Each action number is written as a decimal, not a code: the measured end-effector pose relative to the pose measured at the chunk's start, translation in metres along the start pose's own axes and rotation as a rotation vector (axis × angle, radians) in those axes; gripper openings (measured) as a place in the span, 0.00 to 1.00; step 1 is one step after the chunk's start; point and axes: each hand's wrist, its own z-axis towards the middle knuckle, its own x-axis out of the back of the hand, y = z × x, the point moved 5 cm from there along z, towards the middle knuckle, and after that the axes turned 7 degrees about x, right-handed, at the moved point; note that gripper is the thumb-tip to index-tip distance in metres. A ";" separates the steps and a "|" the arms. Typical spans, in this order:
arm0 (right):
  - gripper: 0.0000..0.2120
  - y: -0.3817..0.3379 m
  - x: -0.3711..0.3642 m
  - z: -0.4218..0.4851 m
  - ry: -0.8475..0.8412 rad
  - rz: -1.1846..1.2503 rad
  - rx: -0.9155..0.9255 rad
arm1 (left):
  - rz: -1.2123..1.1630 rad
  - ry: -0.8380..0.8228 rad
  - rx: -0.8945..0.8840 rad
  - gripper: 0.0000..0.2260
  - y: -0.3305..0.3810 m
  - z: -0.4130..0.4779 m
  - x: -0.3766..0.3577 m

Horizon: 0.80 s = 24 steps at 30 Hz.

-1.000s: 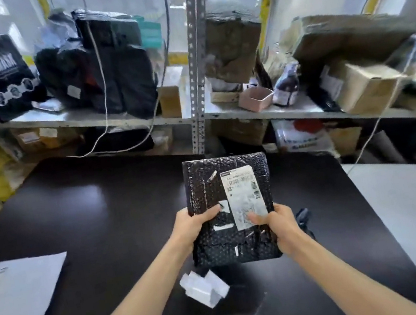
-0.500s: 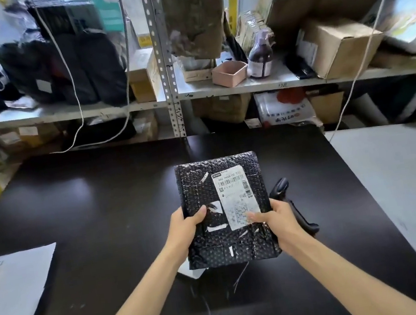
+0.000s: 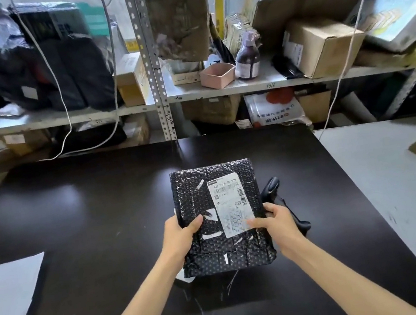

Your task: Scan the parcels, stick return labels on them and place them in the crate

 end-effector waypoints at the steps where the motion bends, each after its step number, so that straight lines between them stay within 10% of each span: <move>1: 0.11 0.000 0.008 0.003 0.047 -0.028 0.016 | 0.001 0.020 0.003 0.03 -0.001 0.001 0.002; 6: 0.10 -0.004 0.057 0.028 0.282 -0.675 0.165 | 0.005 0.104 0.027 0.03 -0.010 0.001 0.008; 10: 0.30 0.008 0.074 0.052 0.230 -1.095 0.153 | 0.008 0.127 0.058 0.03 -0.017 0.000 0.009; 16: 0.42 0.028 0.076 0.079 0.141 -1.167 0.129 | 0.020 0.146 0.074 0.03 -0.020 0.002 0.005; 24: 0.19 0.028 0.074 0.090 0.123 -1.116 0.119 | 0.015 0.126 0.079 0.03 -0.018 0.005 -0.008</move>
